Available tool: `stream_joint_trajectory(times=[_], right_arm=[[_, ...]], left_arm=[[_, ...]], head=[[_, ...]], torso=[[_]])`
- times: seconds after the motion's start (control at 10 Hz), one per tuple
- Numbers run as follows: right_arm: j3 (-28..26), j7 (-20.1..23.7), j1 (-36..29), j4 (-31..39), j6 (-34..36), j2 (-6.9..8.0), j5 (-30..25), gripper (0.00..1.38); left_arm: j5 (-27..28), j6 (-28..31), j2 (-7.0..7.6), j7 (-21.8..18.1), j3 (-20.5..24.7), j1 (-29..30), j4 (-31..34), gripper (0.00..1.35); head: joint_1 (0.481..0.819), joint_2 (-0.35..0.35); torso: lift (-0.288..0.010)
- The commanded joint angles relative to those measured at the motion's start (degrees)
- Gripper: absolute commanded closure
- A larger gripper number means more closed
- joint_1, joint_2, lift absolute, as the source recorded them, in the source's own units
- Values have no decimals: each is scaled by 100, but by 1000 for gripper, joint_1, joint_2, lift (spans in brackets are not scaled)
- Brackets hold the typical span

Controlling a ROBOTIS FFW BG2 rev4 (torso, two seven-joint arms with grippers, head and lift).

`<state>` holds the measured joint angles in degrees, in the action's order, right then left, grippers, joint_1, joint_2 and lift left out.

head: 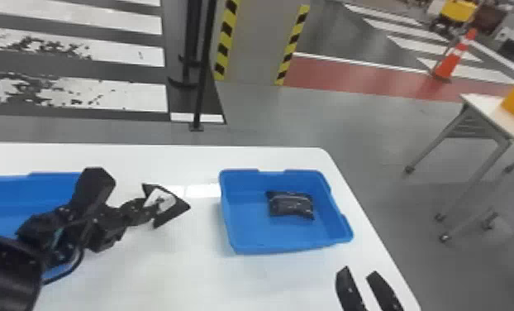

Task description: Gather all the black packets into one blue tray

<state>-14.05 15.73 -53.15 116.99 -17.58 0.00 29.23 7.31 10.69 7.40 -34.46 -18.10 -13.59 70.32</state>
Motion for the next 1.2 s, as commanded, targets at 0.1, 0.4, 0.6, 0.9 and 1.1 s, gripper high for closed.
stream_joint_trajectory(times=[0.1,0.4,0.6,0.9,1.1], right_arm=[[0,0,-28,22,0,0,2,464],[11,0,-42,22,0,0,14,466],[46,0,-42,22,0,0,25,464],[80,0,-14,-6,0,0,25,464],[91,0,0,-6,0,0,-9,464]], left_arm=[[161,295,139,-61,770,908,1975,1208],[492,844,78,-202,2336,2371,4154,1208],[503,731,51,-325,3021,2751,4478,1208],[481,731,25,-360,3512,2990,4478,1033],[378,647,-54,-342,3730,3271,4478,28]], head=[[695,-350],[695,-291],[695,-188],[695,-74],[695,-36]], torso=[[-110],[-110],[-110],[-110],[-110]])
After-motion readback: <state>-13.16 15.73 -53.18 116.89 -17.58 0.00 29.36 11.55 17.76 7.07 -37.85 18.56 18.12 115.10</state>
